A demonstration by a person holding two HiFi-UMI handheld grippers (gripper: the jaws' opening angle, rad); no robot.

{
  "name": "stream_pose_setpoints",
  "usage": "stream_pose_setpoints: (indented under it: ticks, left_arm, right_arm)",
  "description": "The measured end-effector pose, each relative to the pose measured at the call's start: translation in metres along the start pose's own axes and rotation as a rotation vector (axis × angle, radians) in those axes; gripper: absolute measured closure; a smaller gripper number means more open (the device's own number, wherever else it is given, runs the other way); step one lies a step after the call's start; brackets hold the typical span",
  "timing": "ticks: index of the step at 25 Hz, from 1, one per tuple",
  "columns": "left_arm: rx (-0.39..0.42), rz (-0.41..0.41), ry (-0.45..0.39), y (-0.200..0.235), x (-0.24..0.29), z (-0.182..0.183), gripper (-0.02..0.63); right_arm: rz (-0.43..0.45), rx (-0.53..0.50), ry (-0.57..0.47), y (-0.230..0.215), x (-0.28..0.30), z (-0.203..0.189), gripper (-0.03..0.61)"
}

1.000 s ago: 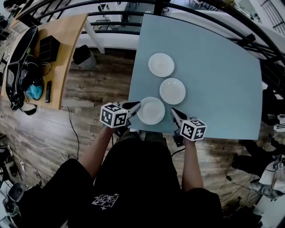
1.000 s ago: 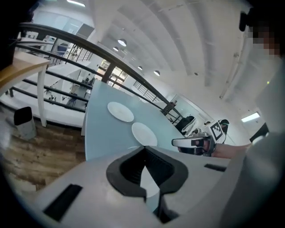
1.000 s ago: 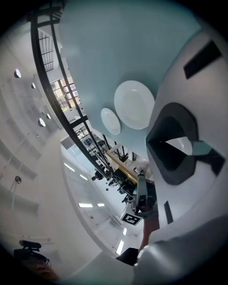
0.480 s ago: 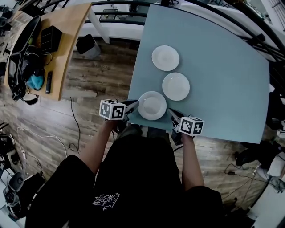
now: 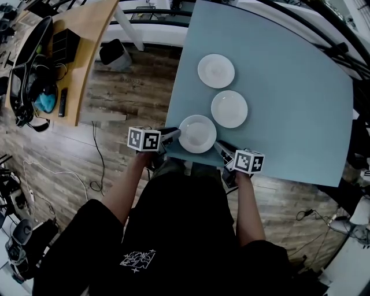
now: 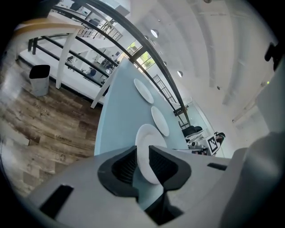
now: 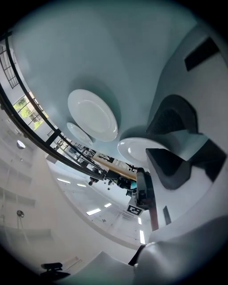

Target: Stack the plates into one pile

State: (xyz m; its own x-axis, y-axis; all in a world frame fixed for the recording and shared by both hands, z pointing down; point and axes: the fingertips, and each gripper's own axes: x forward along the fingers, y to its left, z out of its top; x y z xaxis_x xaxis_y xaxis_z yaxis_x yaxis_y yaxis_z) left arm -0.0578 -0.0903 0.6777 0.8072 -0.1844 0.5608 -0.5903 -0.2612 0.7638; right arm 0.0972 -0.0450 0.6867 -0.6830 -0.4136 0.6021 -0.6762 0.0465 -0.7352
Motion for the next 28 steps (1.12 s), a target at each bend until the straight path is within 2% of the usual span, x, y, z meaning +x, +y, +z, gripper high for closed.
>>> stream_pose_setpoints:
  ticks: [7, 13, 18, 24, 28]
  left_arm:
    - [-0.035, -0.003, 0.024, 0.000, 0.004, -0.006, 0.508]
    - [-0.077, 0.001, 0.035, 0.004, 0.007, -0.007, 0.503]
    - [-0.116, 0.006, 0.056, 0.002, 0.013, -0.008, 0.505]
    - [-0.125, 0.024, 0.077, 0.003, 0.019, -0.008, 0.522]
    - [-0.120, 0.052, 0.082, 0.009, 0.019, -0.009, 0.571]
  right_arm:
    - [0.015, 0.047, 0.029, 0.003, 0.004, 0.000, 0.463]
    - [0.055, 0.168, 0.036, 0.003, 0.011, 0.000, 0.456]
    - [0.067, 0.209, 0.050, 0.005, 0.013, 0.001, 0.460]
    - [0.042, 0.222, 0.054, 0.000, 0.017, 0.003, 0.523]
    - [0.034, 0.240, 0.058, -0.003, 0.019, 0.003, 0.549]
